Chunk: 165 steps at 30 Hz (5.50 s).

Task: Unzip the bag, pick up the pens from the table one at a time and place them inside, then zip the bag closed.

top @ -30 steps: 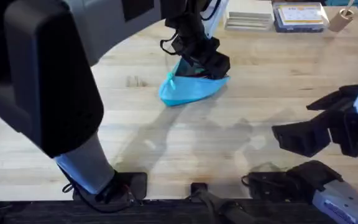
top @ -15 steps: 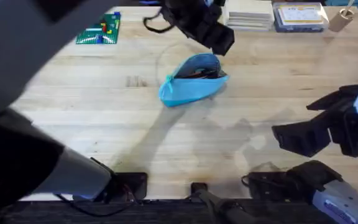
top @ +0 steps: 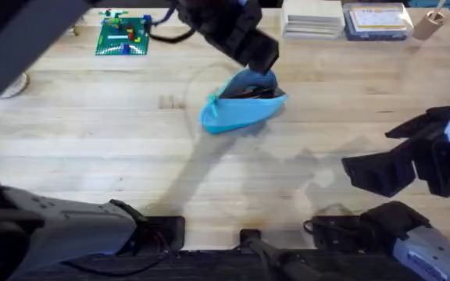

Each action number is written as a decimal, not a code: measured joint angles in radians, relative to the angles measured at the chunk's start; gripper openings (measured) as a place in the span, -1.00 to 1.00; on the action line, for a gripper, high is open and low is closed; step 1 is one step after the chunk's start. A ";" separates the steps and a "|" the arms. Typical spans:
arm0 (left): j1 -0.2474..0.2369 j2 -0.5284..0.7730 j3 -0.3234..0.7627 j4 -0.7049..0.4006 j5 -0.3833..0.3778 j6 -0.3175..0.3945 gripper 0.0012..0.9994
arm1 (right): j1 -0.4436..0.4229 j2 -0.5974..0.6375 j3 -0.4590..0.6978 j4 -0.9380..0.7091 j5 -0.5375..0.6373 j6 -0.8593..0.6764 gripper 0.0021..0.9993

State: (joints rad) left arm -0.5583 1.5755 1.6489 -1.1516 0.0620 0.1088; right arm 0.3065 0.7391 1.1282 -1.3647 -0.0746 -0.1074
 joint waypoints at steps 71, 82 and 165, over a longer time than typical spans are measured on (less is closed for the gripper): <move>0.979 -0.349 -0.693 -0.086 0.871 1.323 0.99 | 0.000 0.000 0.000 0.028 0.000 0.020 0.99; 0.992 -0.346 -0.871 0.149 1.013 1.381 0.99 | 0.000 0.000 0.000 0.029 -0.003 0.027 0.99; 0.992 0.089 -0.871 0.210 1.120 1.605 0.99 | 0.539 0.906 0.480 0.369 0.264 0.485 0.99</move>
State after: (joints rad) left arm 0.4339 1.6644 0.7784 -0.9417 1.1824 1.7142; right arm 0.8456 1.6447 1.6079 -0.9958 0.1899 0.3778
